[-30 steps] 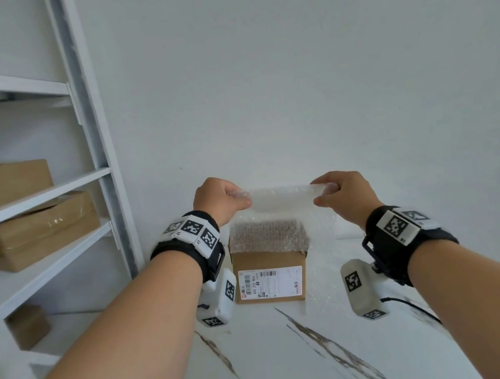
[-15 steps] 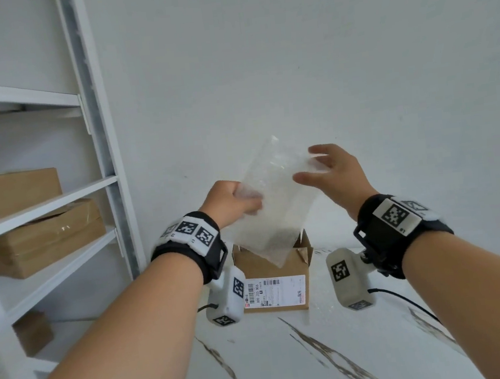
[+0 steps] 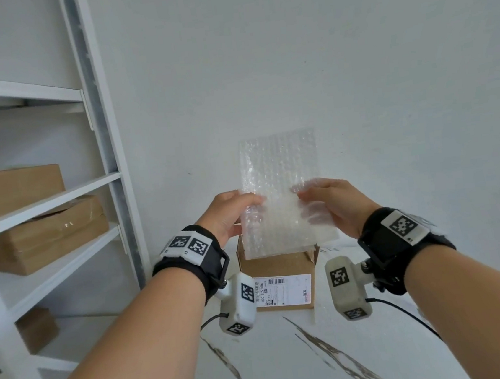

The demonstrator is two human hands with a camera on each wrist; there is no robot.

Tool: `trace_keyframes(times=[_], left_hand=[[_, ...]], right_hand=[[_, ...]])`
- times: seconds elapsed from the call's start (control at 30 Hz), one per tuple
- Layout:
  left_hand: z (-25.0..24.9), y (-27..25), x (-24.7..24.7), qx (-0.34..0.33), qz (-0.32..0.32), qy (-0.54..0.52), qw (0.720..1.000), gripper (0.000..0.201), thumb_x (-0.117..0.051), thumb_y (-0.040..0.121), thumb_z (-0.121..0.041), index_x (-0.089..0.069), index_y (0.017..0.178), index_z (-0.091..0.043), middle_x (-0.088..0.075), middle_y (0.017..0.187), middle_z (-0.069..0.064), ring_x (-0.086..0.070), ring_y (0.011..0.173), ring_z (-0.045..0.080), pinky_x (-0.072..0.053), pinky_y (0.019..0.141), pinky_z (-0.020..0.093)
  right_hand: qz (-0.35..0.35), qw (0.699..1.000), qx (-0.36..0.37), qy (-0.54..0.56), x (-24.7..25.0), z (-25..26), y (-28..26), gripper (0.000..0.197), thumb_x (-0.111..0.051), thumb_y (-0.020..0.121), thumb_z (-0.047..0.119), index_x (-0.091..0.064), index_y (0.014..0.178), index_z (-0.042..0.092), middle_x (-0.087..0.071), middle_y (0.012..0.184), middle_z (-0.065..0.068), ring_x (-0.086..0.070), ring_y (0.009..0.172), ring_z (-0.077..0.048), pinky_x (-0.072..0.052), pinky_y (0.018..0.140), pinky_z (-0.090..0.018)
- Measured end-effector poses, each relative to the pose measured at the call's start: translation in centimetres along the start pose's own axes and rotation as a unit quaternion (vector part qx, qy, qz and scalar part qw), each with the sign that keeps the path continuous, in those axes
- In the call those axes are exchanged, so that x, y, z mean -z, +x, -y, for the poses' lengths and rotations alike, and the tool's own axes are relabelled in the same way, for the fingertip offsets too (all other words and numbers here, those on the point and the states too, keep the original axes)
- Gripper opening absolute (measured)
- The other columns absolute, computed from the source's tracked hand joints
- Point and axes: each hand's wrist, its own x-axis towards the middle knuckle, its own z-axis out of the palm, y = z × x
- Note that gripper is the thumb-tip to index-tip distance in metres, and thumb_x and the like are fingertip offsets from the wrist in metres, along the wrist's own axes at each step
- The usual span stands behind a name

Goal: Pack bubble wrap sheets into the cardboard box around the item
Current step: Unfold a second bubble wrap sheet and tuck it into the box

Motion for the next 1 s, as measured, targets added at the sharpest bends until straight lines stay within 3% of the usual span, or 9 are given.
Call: trace_keyframes(times=[0.13, 0.2, 0.33, 0.43, 0.57, 0.67, 0.73, 0.8, 1.0], left_hand=[[0.8, 0.2, 0.6, -0.009, 0.008, 0.023, 1.0, 0.017, -0.058, 0.09, -0.008, -0.062, 0.075, -0.014, -0.053, 0.063, -0.002, -0.054, 0.043, 0.004, -0.043, 0.041, 0.014], [1.0, 0.1, 0.6, -0.006, 0.022, 0.011, 1.0, 0.021, -0.053, 0.093, -0.003, -0.068, 0.087, -0.015, -0.055, 0.056, -0.004, -0.053, 0.038, 0.003, -0.042, 0.039, 0.013], [1.2, 0.2, 0.5, 0.004, 0.046, -0.033, 0.998, 0.026, -0.046, 0.095, 0.005, -0.065, 0.109, -0.007, -0.067, 0.078, 0.004, -0.065, 0.051, 0.009, -0.051, 0.044, 0.017], [1.4, 0.2, 0.5, 0.011, 0.035, -0.045, 0.998, 0.026, -0.042, 0.094, 0.006, -0.064, 0.1, -0.005, -0.066, 0.091, 0.011, -0.065, 0.069, 0.021, -0.058, 0.053, 0.023], [1.2, 0.2, 0.6, 0.057, 0.021, -0.067, 0.996, 0.021, -0.043, 0.091, -0.018, -0.059, 0.092, -0.005, -0.059, 0.083, 0.01, -0.059, 0.066, 0.025, -0.053, 0.053, 0.027], [1.1, 0.1, 0.0, 0.07, 0.043, 0.031, 0.996, 0.022, -0.063, 0.088, -0.021, -0.057, 0.109, -0.016, -0.061, 0.095, 0.007, -0.061, 0.077, 0.022, -0.053, 0.062, 0.029], [1.5, 0.6, -0.1, 0.07, 0.046, 0.049, 0.995, 0.056, -0.069, 0.083, -0.004, -0.047, 0.131, -0.024, -0.063, 0.109, 0.011, -0.064, 0.08, 0.021, -0.055, 0.066, 0.03], [1.7, 0.7, -0.3, 0.091, 0.058, 0.023, 0.994, 0.07, -0.068, 0.084, 0.0, -0.036, 0.142, -0.021, -0.063, 0.117, 0.013, -0.065, 0.081, 0.022, -0.057, 0.073, 0.033], [2.0, 1.0, -0.7, 0.076, 0.021, 0.005, 0.997, 0.027, -0.051, 0.096, -0.001, -0.053, 0.123, -0.004, -0.065, 0.105, 0.013, -0.065, 0.089, 0.025, -0.055, 0.076, 0.036]], right_hand=[[0.006, 0.999, -0.021, 0.034, 0.6, -0.8, 0.0, 0.031, -0.047, 0.095, 0.002, -0.067, 0.115, 0.013, -0.063, 0.055, 0.009, -0.059, 0.045, -0.003, -0.05, 0.046, -0.02], [0.017, 0.998, -0.037, 0.046, 0.5, -1.1, -0.2, 0.033, -0.042, 0.097, 0.0, -0.064, 0.117, 0.014, -0.056, 0.046, 0.012, -0.054, 0.04, 0.0, -0.047, 0.045, -0.018], [-0.024, 0.997, -0.043, 0.063, 0.0, -1.2, -0.2, 0.024, -0.043, 0.095, -0.005, -0.058, 0.107, 0.009, -0.054, 0.082, -0.001, -0.053, 0.069, -0.012, -0.046, 0.059, -0.023], [0.007, 0.997, -0.015, 0.069, -0.3, -1.4, -0.4, 0.035, -0.032, 0.093, -0.008, -0.059, 0.078, 0.006, -0.059, 0.08, -0.007, -0.057, 0.069, -0.018, -0.049, 0.053, -0.022], [-0.023, 0.999, -0.018, 0.031, -0.7, -1.2, -0.3, 0.038, -0.034, 0.089, 0.009, -0.065, 0.07, -0.001, -0.065, 0.092, -0.014, -0.057, 0.089, -0.029, -0.052, 0.066, -0.033], [-0.033, 0.997, -0.026, -0.071, -0.7, -1.1, -0.2, 0.037, -0.048, 0.09, 0.032, -0.07, 0.071, 0.009, -0.065, 0.089, -0.006, -0.057, 0.078, -0.023, -0.045, 0.063, -0.029], [-0.042, 0.993, 0.0, -0.106, -0.7, -1.2, 0.0, 0.012, -0.065, 0.083, 0.018, -0.069, 0.072, 0.015, -0.065, 0.087, -0.002, -0.058, 0.081, -0.022, -0.045, 0.066, -0.028], [-0.048, 0.995, 0.013, -0.088, -0.5, -1.7, 0.4, 0.022, -0.066, 0.077, -0.002, -0.068, 0.076, 0.02, -0.064, 0.095, -0.006, -0.058, 0.084, -0.025, -0.049, 0.072, -0.032], [-0.016, 0.998, 0.003, 0.067, 0.0, -2.2, 0.4, 0.049, -0.062, 0.078, -0.016, -0.061, 0.117, 0.014, -0.06, 0.108, -0.015, -0.063, 0.091, -0.028, -0.055, 0.085, -0.037]])
